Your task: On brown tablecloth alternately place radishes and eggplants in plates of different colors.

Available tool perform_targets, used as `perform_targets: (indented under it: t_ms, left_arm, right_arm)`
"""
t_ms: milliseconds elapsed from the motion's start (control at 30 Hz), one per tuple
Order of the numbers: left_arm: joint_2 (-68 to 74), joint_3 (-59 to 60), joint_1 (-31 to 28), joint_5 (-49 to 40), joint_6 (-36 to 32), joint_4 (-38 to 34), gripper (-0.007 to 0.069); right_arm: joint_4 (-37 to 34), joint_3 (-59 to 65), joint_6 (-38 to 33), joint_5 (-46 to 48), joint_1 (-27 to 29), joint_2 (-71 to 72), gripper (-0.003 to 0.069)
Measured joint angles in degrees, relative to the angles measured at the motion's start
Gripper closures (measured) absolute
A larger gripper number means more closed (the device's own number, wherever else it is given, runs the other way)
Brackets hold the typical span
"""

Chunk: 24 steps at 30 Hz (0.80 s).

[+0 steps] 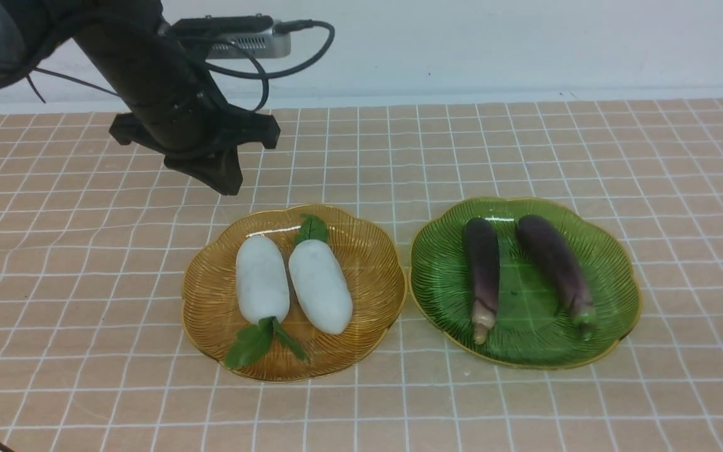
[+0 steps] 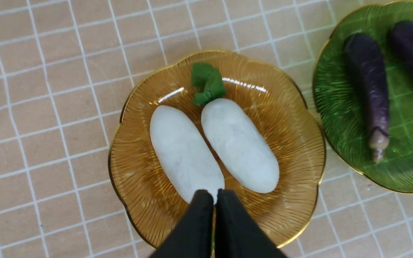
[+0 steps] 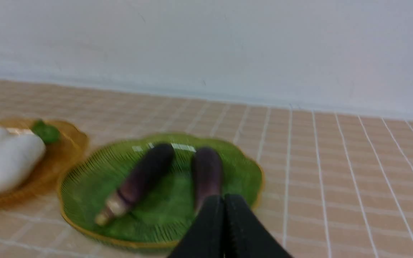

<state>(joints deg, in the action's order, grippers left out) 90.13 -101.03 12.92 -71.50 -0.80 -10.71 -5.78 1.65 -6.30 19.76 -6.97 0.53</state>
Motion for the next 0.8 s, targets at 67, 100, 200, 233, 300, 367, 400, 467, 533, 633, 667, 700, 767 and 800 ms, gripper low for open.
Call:
perform_targets:
  t_ms: [67, 100, 200, 233, 300, 367, 400, 467, 533, 633, 667, 700, 767, 800]
  left_arm:
    - [-4.7, 4.3, 0.0, 0.0, -0.3, -0.2, 0.0628]
    - [-7.5, 6.7, 0.0, 0.0, -0.8, -0.2, 0.0628]
    - [-15.4, 14.1, 0.0, -0.1, -2.2, 0.9, 0.0628]
    - [-17.9, 16.3, 0.0, -0.1, -2.4, 1.4, 0.0628]
    - [-22.3, 19.9, 0.0, -0.1, -2.5, 2.3, 0.0628]
    - [-27.6, 24.6, 0.0, -0.1, -2.6, 2.8, 0.0628]
    - [-30.0, 26.6, 0.0, -0.1, -2.6, 2.8, 0.0628]
    - [-34.2, 30.3, 0.0, -0.2, -2.6, 2.8, 0.0628]
    - [-38.5, 33.5, 0.0, 0.0, -2.6, 2.5, 0.0628]
    - [-46.4, 40.7, 0.0, 2.2, -2.1, 1.5, 0.0628]
    - [-49.3, 43.5, 0.0, 3.7, -1.9, 1.0, 0.0628]
    - [-52.1, 46.1, 0.0, 5.0, -1.8, 0.4, 0.0628]
    - [-55.5, 49.6, 0.0, 7.6, -1.7, 0.0, 0.0628]
    - [-56.8, 51.4, 0.0, 8.6, -1.7, -0.1, 0.0628]
  right_arm:
    - [0.0, 0.0, 0.0, 0.9, 0.1, 0.0, 0.0674]
    - [0.0, 0.0, 0.0, 1.8, 0.1, 0.0, 0.0674]
    - [0.0, -0.1, 0.0, 2.4, 0.2, 0.0, 0.0674]
    - [0.0, -0.1, 0.0, 2.4, 0.2, 0.0, 0.0674]
    - [0.0, -0.1, 0.0, 2.4, 0.2, 0.0, 0.0674]
    - [0.0, -0.1, 0.0, 2.4, 0.3, 0.0, 0.0674]
    - [0.0, -0.1, 0.0, 2.4, 0.3, 0.0, 0.0674]
    - [0.0, -0.1, 0.0, 2.4, 0.4, 0.0, 0.0674]
    - [0.0, -0.1, 0.0, 2.4, 0.8, 0.0, 0.0674]
    - [0.0, -0.1, 0.0, 2.4, 2.3, 0.0, 0.0674]
    - [0.0, -0.1, 0.0, 2.4, 3.3, 0.0, 0.0674]
    - [0.0, -0.1, 0.0, 2.4, 4.1, 0.0, 0.0674]
    - [0.0, -0.1, 0.0, 2.4, 6.1, 0.0, 0.0674]
    - [0.0, -0.1, 0.0, 2.4, 6.8, 0.0, 0.0674]
